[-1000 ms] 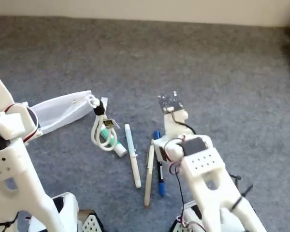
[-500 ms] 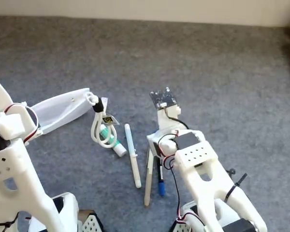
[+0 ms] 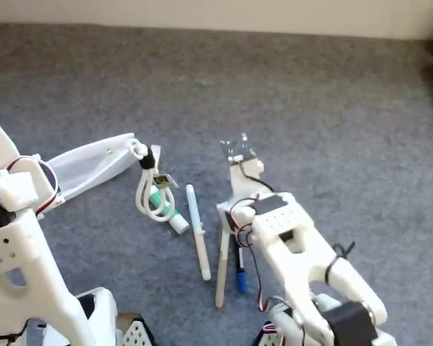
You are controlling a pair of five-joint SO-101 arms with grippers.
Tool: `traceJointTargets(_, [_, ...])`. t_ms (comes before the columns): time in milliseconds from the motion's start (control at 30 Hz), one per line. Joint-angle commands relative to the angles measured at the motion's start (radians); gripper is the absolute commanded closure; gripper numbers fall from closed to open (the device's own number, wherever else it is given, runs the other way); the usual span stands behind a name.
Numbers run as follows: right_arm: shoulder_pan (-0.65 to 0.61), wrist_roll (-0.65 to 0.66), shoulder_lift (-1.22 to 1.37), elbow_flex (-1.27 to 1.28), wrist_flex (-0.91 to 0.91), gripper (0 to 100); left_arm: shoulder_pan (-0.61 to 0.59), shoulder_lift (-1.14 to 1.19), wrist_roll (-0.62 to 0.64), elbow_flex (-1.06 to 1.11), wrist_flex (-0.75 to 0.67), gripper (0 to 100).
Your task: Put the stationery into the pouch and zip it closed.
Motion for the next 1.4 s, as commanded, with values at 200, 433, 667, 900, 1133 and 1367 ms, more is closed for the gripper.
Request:
traceJointTargets(200, [-0.004,0.008,0.074,-0.076,-0.016,76.1,-0.081,0.015,0.008,0.004,0.006,99])
traceJointTargets(433, [-0.004,0.011,0.137,-0.082,-0.016,85.4,-0.082,0.015,0.008,0.004,0.006,99])
traceJointTargets(667, [-0.005,0.011,0.16,-0.124,-0.016,85.4,-0.082,0.015,0.008,0.004,0.006,99])
traceJointTargets(900, [-0.008,0.011,0.154,-0.13,0.061,85.8,-0.081,0.015,0.008,0.004,0.006,99])
traceJointTargets(1133, [-0.008,0.011,0.154,-0.13,0.07,93.0,-0.084,0.015,0.008,0.005,0.006,99])
traceJointTargets(1367, [-0.008,0.011,0.154,-0.13,0.068,93.9,-0.081,0.015,0.008,0.005,0.006,99])
